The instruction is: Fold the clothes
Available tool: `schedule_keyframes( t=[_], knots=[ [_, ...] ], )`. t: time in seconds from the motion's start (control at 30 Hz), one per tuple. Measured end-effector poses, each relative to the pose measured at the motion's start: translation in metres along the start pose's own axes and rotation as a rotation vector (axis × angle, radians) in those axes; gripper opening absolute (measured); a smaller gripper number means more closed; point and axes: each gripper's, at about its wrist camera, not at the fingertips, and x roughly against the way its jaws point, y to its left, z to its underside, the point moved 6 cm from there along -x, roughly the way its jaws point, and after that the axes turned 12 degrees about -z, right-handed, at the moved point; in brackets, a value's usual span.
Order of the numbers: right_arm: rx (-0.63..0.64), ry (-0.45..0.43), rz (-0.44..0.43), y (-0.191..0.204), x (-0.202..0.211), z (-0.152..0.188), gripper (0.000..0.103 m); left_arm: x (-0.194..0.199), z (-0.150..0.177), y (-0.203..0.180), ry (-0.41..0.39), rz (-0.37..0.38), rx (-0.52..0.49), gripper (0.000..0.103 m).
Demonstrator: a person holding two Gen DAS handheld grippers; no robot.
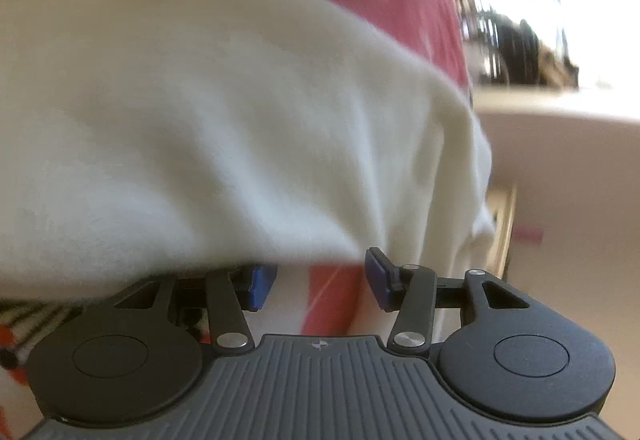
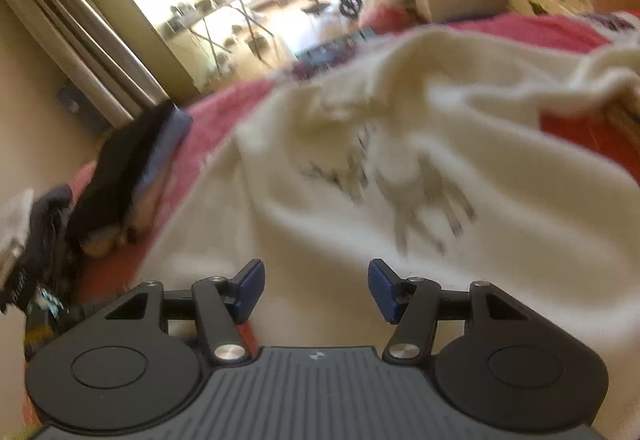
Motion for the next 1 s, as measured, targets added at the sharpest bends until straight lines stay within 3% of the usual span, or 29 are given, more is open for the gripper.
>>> schedule_keyframes(
  t=[0.07, 0.13, 0.2, 0.3, 0.4, 0.53, 0.63, 0.8, 1.0],
  knots=[
    [-0.007, 0.025, 0.043, -0.008, 0.001, 0.017, 0.06, 0.003, 0.001, -0.004, -0.065, -0.026, -0.011, 0.035],
    [-0.032, 0.033, 0.067, -0.015, 0.009, 0.032, 0.06, 0.005, -0.001, -0.008, -0.129, -0.076, -0.05, 0.018],
    [-0.059, 0.039, 0.088, -0.022, 0.019, 0.046, 0.06, 0.011, -0.007, -0.012, -0.176, -0.105, -0.083, 0.011],
    [-0.073, 0.035, 0.117, -0.031, 0.028, 0.055, 0.06, 0.035, -0.019, -0.03, -0.288, -0.141, -0.2, 0.008],
    [-0.075, 0.022, 0.14, -0.035, 0.035, 0.053, 0.06, 0.067, -0.035, -0.047, -0.365, -0.132, -0.248, 0.008],
    [-0.079, 0.008, 0.161, -0.039, 0.034, 0.047, 0.06, 0.072, -0.057, -0.046, -0.493, -0.221, -0.342, 0.009],
    [-0.06, 0.028, 0.177, -0.039, 0.025, 0.046, 0.06, 0.042, -0.069, -0.028, -0.411, -0.284, -0.353, 0.012],
    [0.029, 0.046, 0.177, -0.024, 0.004, 0.033, 0.06, 0.042, -0.059, -0.026, -0.353, -0.244, -0.405, 0.023],
    [0.025, -0.059, 0.052, -0.013, -0.033, -0.04, 0.06, 0.048, -0.036, -0.015, -0.297, -0.205, -0.437, 0.03]
  ],
)
